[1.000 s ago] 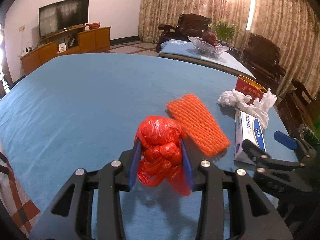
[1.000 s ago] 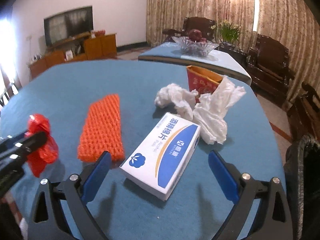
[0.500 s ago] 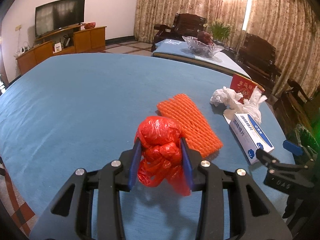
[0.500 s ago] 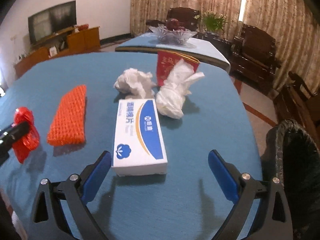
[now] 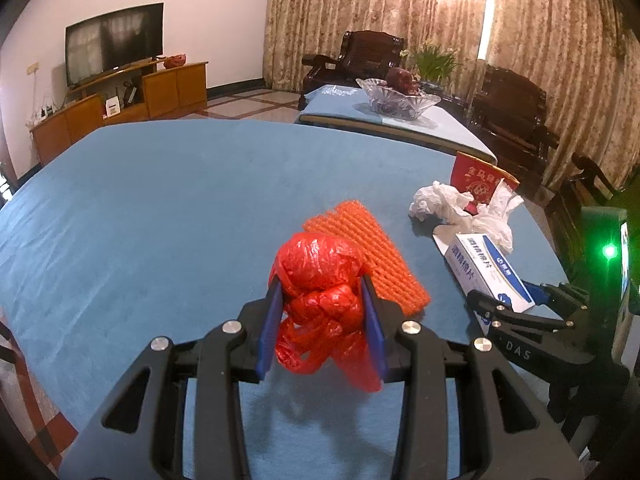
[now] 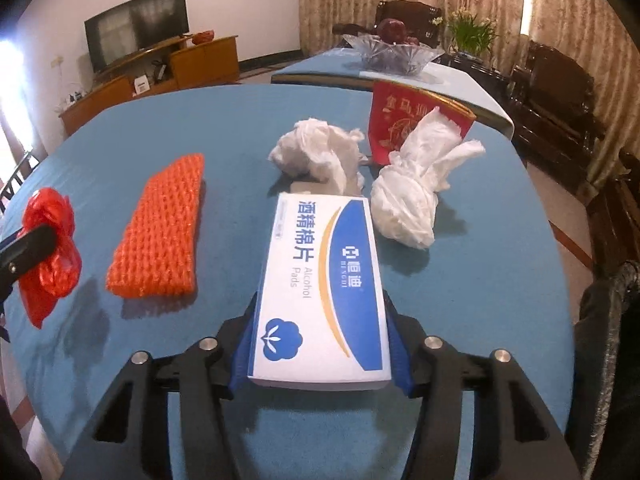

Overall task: Collect trash
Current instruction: 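Carry the red bag and white box over the bin and open both tools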

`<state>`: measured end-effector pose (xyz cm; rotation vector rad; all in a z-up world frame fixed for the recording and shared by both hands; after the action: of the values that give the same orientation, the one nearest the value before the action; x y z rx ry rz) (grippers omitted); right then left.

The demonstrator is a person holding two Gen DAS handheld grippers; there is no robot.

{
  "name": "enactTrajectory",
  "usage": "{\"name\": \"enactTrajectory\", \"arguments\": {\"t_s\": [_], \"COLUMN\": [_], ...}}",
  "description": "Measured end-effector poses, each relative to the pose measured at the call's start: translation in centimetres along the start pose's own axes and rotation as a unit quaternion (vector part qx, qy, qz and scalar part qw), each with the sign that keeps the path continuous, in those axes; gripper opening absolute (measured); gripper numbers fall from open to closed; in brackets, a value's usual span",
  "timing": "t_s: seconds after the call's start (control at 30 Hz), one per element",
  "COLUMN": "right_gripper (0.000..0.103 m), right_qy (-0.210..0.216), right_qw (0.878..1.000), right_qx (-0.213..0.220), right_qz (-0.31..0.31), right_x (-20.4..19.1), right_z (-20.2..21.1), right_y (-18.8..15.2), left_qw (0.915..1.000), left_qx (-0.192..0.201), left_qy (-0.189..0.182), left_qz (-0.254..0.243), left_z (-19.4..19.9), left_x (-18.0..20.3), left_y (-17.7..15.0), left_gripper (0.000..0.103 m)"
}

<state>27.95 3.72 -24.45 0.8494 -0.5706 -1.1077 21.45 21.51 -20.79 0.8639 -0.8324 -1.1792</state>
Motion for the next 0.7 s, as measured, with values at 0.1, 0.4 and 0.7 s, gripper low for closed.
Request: {"name": "enactTrajectory", "arguments": {"t_s": [0.1, 0.4, 0.7], "right_gripper": [0.054, 0.054, 0.054], "right_qy": [0.005, 0.019, 0.016], "right_qw": [1.0, 0.998, 0.995], "right_qx": [0.018, 0.06, 0.094], "right_qz": [0.0, 0.008, -0.005], "right_x": [0.0, 0.2, 2.3], "right_z": [1.7, 6.9, 12.2], "right_y": [0.8, 3.7, 6.1], "left_qw": [1.0, 0.9993, 0.9974], "left_qx": [0.005, 0.029, 0.053], "left_qy": [-0.003, -0.021, -0.039], "left_qz": [-0.002, -0.014, -0.03], "left_z": [0.3, 2.2, 4.4], "left_x": [0.4, 3.1, 6.5], "left_y": [0.3, 2.8, 5.4], "left_gripper": [0.036, 0.036, 0.036]}}
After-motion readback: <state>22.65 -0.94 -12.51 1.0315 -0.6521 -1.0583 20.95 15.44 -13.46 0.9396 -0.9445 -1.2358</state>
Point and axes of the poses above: each gripper's, at about its wrist camera, not at the fingertips, and z roughly against the way its jaws point, x to its right, y to its top, the point moved 7 cm from there along -z, roughly the way its jaws point, and after that the axes turned 14 degrees about x, right-handed, at the moved point
